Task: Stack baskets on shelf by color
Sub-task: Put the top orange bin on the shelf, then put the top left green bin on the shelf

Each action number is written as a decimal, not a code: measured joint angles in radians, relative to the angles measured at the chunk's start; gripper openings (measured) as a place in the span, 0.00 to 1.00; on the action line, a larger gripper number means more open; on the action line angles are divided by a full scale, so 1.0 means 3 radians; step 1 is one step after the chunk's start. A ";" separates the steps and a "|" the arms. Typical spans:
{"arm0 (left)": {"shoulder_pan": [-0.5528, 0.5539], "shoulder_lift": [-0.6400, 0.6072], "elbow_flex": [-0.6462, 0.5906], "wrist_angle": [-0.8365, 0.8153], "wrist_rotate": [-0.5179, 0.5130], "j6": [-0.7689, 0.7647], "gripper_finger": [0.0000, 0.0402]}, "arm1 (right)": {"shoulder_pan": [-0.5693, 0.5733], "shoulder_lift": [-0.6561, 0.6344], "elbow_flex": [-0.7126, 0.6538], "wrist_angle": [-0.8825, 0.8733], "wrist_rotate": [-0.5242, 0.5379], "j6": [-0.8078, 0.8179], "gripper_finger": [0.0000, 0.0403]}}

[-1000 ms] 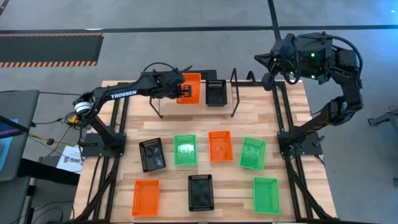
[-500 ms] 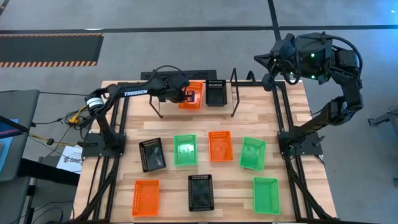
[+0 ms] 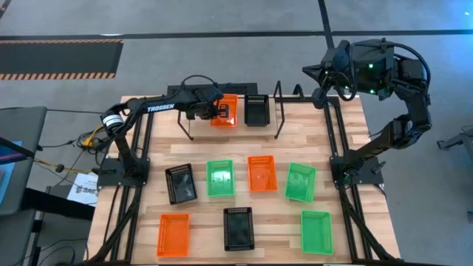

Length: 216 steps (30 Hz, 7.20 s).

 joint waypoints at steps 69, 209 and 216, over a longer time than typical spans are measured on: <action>-0.1475 -0.0498 0.2022 -0.3015 -0.1379 0.0197 0.31 | -0.0004 0.0000 0.0000 -0.0133 0.0004 0.0144 0.01; -0.2304 -0.0196 -0.0646 -0.0329 -0.0122 -0.2169 0.29 | -0.0004 0.0275 0.0000 -0.0074 -0.0006 -0.0446 0.01; -0.2281 -0.0196 -0.0641 -0.0229 -0.0076 -0.1949 0.04 | -0.0004 0.0275 0.0001 -0.0074 -0.0006 -0.0447 0.01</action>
